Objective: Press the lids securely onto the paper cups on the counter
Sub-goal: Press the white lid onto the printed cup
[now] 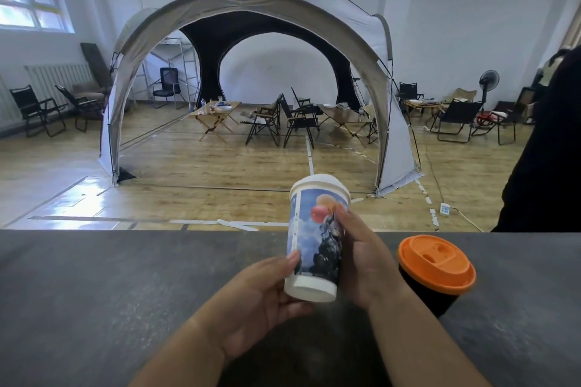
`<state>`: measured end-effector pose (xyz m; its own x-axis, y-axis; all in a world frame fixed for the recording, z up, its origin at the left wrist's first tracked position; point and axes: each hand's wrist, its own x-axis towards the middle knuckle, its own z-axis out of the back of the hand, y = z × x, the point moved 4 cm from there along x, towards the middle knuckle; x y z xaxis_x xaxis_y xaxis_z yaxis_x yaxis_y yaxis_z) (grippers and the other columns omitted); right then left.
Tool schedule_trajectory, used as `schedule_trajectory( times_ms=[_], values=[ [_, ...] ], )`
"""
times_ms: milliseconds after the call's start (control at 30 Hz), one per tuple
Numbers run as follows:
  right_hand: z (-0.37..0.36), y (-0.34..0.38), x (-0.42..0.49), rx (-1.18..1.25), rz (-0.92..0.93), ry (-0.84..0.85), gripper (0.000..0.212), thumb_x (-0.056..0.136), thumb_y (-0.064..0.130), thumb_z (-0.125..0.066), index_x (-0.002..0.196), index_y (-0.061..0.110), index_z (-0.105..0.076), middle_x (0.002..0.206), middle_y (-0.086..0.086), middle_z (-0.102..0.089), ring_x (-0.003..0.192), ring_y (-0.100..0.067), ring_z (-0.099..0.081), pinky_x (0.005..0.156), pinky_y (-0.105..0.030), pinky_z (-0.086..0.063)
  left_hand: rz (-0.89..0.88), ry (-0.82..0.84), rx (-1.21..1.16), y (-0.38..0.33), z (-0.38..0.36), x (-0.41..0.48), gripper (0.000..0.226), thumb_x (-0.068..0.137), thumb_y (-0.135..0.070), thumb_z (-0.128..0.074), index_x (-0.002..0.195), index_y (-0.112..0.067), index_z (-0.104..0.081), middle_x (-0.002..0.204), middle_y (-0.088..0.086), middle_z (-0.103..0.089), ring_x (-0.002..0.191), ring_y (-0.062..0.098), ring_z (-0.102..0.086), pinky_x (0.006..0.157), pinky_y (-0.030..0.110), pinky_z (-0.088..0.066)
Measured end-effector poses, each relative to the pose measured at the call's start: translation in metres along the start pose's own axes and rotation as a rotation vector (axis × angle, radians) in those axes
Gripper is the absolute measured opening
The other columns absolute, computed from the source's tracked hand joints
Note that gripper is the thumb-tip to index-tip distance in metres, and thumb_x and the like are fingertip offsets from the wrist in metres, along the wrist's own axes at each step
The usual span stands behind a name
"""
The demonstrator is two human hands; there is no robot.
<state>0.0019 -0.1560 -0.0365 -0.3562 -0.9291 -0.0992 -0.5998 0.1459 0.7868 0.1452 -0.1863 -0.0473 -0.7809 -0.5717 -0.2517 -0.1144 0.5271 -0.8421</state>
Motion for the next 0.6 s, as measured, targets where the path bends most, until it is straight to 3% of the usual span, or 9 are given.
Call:
schedule_trajectory(
  times_ms=[100, 167, 267, 367, 500, 600],
  values=[
    [0.000, 0.008, -0.001, -0.219, 0.179, -0.064, 0.082, 0.073, 0.037, -0.080, 0.144, 0.022, -0.042, 0.127, -0.015, -0.064, 0.109, -0.034, -0.068, 0.092, -0.057, -0.055, -0.052, -0.079, 0.083, -0.002, 0.002, 0.001, 0.054, 0.074, -0.023, -0.071, 0.120, 0.000, -0.057, 0.104, 0.019, -0.071, 0.084, 0.026, -0.070, 0.069, 0.034, -0.060],
    [0.002, 0.010, 0.000, -0.267, 0.234, -0.107, 0.086, 0.066, 0.034, -0.083, 0.141, 0.022, -0.042, 0.122, -0.013, -0.067, 0.102, -0.032, -0.071, 0.087, -0.053, -0.058, -0.066, -0.097, 0.093, -0.002, 0.001, 0.001, 0.056, 0.071, -0.028, -0.071, 0.120, -0.002, -0.059, 0.101, 0.017, -0.072, 0.083, 0.025, -0.069, 0.068, 0.034, -0.057],
    [0.002, 0.004, 0.004, -0.055, 0.135, -0.032, 0.069, 0.077, 0.029, -0.081, 0.135, 0.009, -0.050, 0.122, -0.027, -0.065, 0.105, -0.043, -0.067, 0.092, -0.061, -0.052, 0.003, -0.008, 0.054, 0.001, 0.000, 0.001, 0.047, 0.075, -0.041, -0.064, 0.108, -0.008, -0.073, 0.106, 0.018, -0.070, 0.091, 0.028, -0.065, 0.080, 0.039, -0.051],
    [-0.001, -0.002, 0.004, 0.068, -0.020, 0.085, 0.075, 0.078, 0.036, -0.080, 0.137, 0.002, -0.050, 0.132, -0.034, -0.055, 0.109, -0.046, -0.061, 0.097, -0.061, -0.048, 0.013, 0.035, 0.024, 0.001, 0.000, 0.000, 0.034, 0.078, -0.032, -0.062, 0.096, -0.008, -0.078, 0.106, 0.019, -0.071, 0.085, 0.025, -0.069, 0.073, 0.035, -0.056],
    [0.001, 0.003, 0.004, -0.116, 0.127, 0.009, 0.083, 0.074, 0.035, -0.084, 0.143, 0.014, -0.042, 0.128, -0.022, -0.063, 0.108, -0.040, -0.067, 0.093, -0.060, -0.053, -0.072, -0.074, 0.106, -0.001, 0.002, 0.002, 0.049, 0.075, -0.027, -0.069, 0.114, 0.000, -0.063, 0.102, 0.019, -0.072, 0.081, 0.023, -0.069, 0.067, 0.032, -0.056],
    [0.000, 0.008, 0.002, -0.220, 0.207, -0.086, 0.085, 0.065, 0.029, -0.085, 0.139, 0.020, -0.043, 0.120, -0.014, -0.068, 0.100, -0.035, -0.072, 0.085, -0.054, -0.058, -0.092, -0.102, 0.137, -0.001, 0.003, 0.003, 0.062, 0.069, -0.038, -0.070, 0.119, -0.002, -0.059, 0.104, 0.018, -0.072, 0.082, 0.024, -0.068, 0.065, 0.032, -0.055]
  ],
)
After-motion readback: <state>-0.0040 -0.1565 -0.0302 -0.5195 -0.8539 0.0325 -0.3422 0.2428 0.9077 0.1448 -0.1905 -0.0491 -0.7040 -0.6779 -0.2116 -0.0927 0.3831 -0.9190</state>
